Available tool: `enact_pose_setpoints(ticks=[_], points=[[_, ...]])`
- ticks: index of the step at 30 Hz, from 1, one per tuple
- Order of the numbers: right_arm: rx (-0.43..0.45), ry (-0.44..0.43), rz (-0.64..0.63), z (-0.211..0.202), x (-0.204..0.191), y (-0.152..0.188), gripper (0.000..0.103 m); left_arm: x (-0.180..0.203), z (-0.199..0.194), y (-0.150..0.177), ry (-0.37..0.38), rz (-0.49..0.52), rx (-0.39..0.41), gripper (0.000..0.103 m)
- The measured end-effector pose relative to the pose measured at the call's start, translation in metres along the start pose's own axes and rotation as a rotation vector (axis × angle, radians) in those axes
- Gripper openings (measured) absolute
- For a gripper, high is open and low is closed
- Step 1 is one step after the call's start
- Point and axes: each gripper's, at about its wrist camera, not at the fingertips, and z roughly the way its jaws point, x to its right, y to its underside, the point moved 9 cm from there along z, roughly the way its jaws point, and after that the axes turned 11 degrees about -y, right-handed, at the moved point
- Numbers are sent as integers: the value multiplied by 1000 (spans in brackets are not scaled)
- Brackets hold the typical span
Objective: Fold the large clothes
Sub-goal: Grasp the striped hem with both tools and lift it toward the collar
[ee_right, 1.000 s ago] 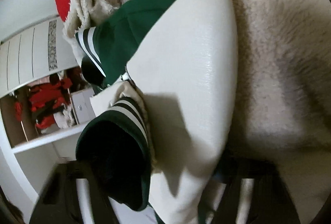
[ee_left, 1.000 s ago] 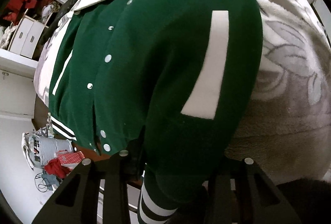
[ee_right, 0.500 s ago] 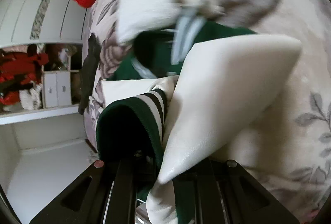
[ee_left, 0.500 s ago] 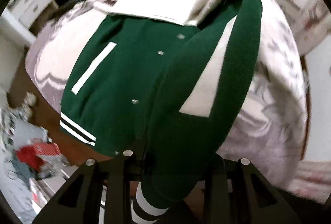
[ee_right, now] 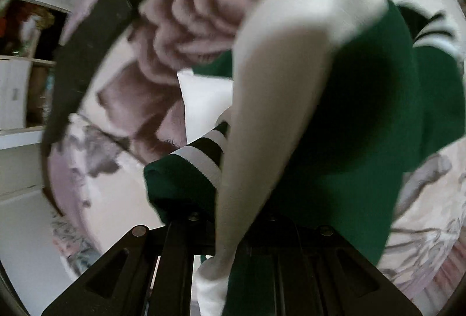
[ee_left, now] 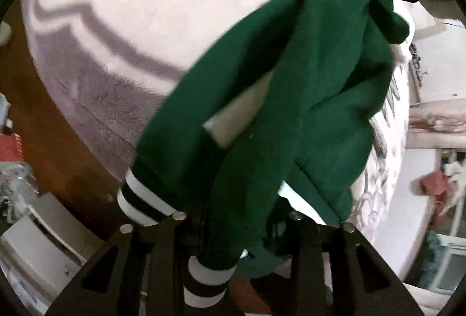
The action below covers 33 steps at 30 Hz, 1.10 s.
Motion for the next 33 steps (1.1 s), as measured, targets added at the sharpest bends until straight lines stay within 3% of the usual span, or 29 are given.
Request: enact_pose_setpoints(ticks=[2, 4, 7, 11, 15, 18, 19, 21, 24, 26, 29, 33], points=[[-12, -42, 12, 12, -10, -1, 51, -15, 5, -3, 78, -28, -48, 46], [-67, -168, 0, 13, -23, 10, 66, -25, 1, -1, 162, -67, -91, 47], [-145, -354, -35, -1, -32, 38, 66, -41, -6, 8, 248, -140, -159, 53], [-160, -450, -73, -38, 1, 97, 67, -54, -21, 10, 268, -180, -171, 53], [-152, -352, -69, -40, 61, 179, 68, -38, -25, -2, 222, -121, -136, 53], [-182, -308, -113, -5, 60, 221, 68, -31, -15, -8, 171, -88, -119, 53], [-173, -239, -185, 7, 55, 227, 68, -31, -11, -8, 135, -85, -118, 53], [-194, 0, -403, 43, 49, 241, 68, -30, -6, -6, 70, -80, -108, 53], [-249, 145, -476, 50, 85, 277, 68, -25, -11, -2, -24, -37, -81, 53], [-255, 176, -441, 33, 126, 300, 68, -22, -16, 4, -59, -6, -75, 53], [-280, 152, -249, 1, 206, 336, 68, -11, -17, 12, -67, 24, -80, 53], [-228, -7, -15, -26, 262, 361, 68, 3, -4, 19, -43, 55, -98, 54]])
